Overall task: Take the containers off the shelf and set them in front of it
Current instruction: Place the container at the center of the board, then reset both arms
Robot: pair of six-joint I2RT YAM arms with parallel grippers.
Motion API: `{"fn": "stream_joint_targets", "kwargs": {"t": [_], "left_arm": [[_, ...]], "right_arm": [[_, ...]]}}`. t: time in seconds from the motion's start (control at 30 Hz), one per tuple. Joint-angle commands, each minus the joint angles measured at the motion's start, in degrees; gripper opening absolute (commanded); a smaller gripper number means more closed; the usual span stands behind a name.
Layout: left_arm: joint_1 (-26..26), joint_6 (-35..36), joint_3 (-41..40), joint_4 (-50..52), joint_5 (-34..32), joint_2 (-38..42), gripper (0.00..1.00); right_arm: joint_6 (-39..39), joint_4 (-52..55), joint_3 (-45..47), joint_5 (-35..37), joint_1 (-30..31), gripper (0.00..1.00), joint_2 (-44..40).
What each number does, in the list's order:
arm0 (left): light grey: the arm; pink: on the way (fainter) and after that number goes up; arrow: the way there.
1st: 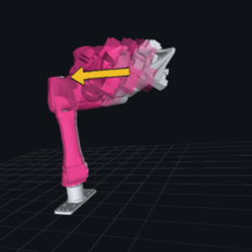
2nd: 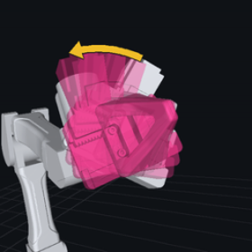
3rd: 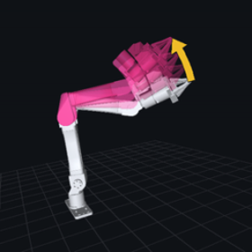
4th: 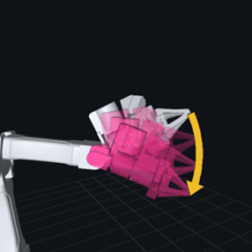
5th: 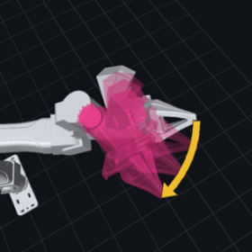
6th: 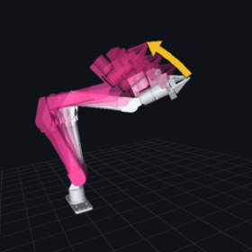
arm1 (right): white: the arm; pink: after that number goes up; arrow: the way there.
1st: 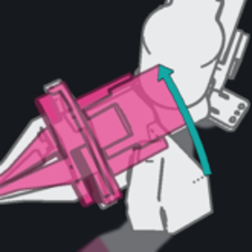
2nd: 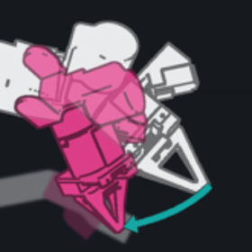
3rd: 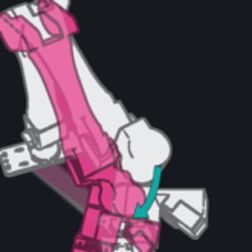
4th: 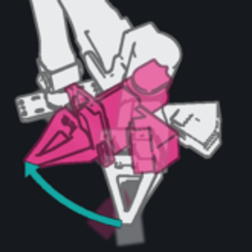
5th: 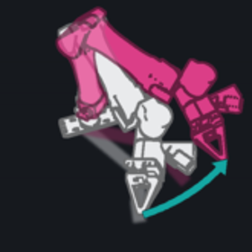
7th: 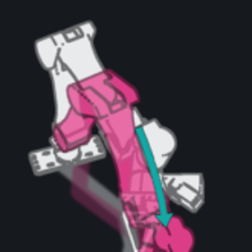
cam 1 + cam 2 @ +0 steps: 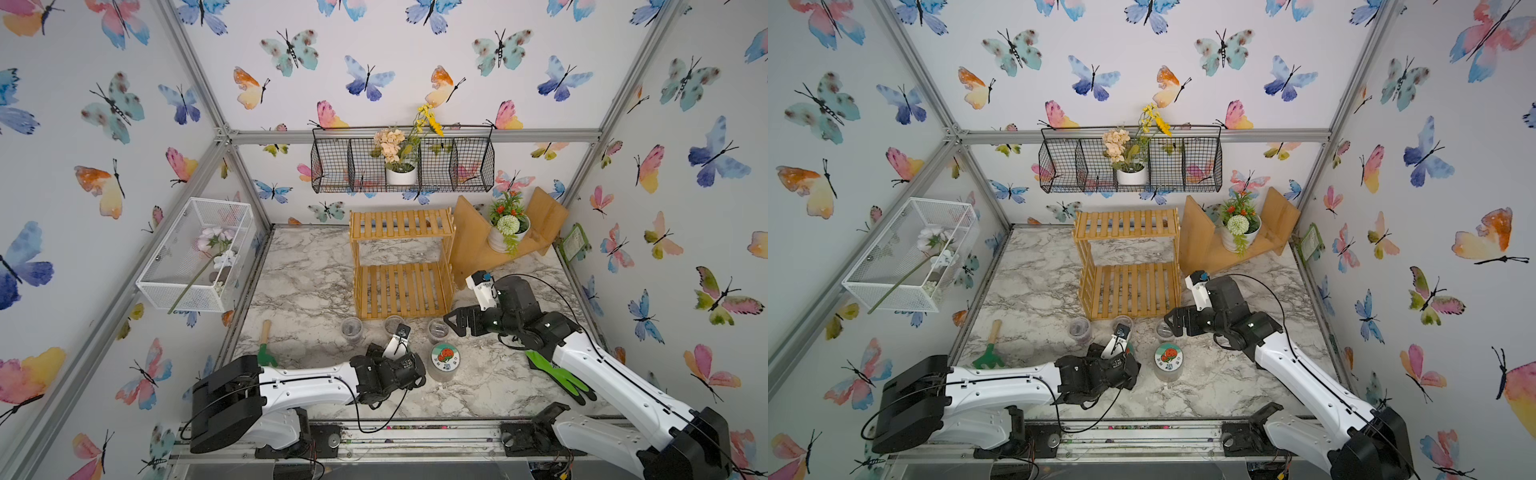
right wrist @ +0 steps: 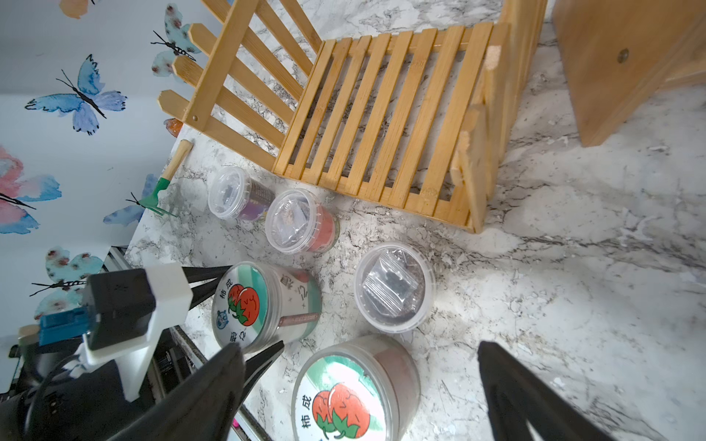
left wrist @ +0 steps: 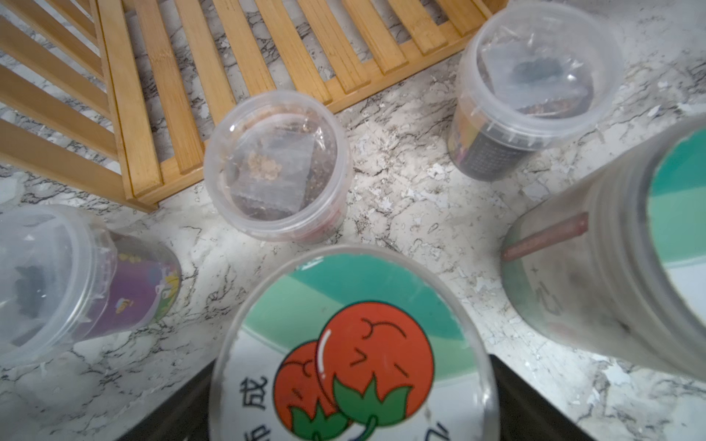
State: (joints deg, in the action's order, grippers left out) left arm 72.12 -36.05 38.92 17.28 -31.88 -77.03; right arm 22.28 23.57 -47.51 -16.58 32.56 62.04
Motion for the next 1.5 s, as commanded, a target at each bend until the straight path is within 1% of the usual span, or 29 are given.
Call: {"fn": "stream_joint_targets", "kwargs": {"t": [0.0,0.27,0.37,0.43,0.5,0.6,0.7,0.73,0.87,1.03,1.1,1.2,1.33,1.47], "left_arm": [[0.2,0.8,1.8,1.8,-1.0,2.2,0.99],[0.2,3.4,6.1,6.7,-4.7,8.3,0.99],[0.2,5.4,8.1,8.4,-8.2,11.1,0.99],[0.0,7.4,8.9,8.4,-11.7,13.1,0.99],[-1.4,9.8,9.1,7.6,-13.2,14.8,0.99],[-7.0,12.5,8.7,6.2,-11.6,17.6,0.99],[-12.4,16.8,7.0,3.1,-10.1,21.1,0.99],[-13.8,18.1,6.5,2.1,-9.4,22.1,0.99],[-22.2,22.6,4.5,-0.8,-5.0,25.7,0.99],[-33.0,27.4,0.3,-7.5,-0.5,29.3,0.99],[-37.7,28.7,-1.4,-10.4,2.1,30.1,0.99],[-42.2,31.1,-4.5,-15.6,4.7,30.4,0.99],[-46.9,35.5,-8.8,-24.3,5.2,28.6,0.99],[-53.7,35.4,-11.7,-29.9,8.9,25.2,0.99]], "right_arm": [[-0.5,-1.1,-0.4,-1.4,-0.4,0.98,0.6],[-1.3,-1.9,-1.6,-0.4,-0.8,0.98,1.8],[-2.4,-2.1,-2.9,1.9,-1.4,0.98,1.9],[-3.3,-2.2,-3.7,2.8,-2.7,0.98,2.3],[-4.1,-2.9,-4.1,2.8,-4.7,0.98,2.5],[-5.1,-4.6,-4.2,2.4,-8.7,0.98,2.6],[-5.8,-6.9,-4.0,2.3,-12.7,0.98,3.0],[-5.9,-7.7,-3.8,2.8,-13.7,0.98,3.0],[-7.4,-10.7,-2.9,5.3,-16.5,0.98,3.6],[-9.2,-16.1,0.5,12.9,-17.6,0.99,3.1],[-9.6,-20.6,3.2,17.3,-17.7,0.99,2.1],[-11.0,-26.2,6.9,23.2,-17.9,0.99,1.8],[-14.2,-34.4,12.5,29.1,-18.0,0.99,2.4],[-16.7,-42.5,18.5,33.9,-18.3,0.99,3.7]]}}
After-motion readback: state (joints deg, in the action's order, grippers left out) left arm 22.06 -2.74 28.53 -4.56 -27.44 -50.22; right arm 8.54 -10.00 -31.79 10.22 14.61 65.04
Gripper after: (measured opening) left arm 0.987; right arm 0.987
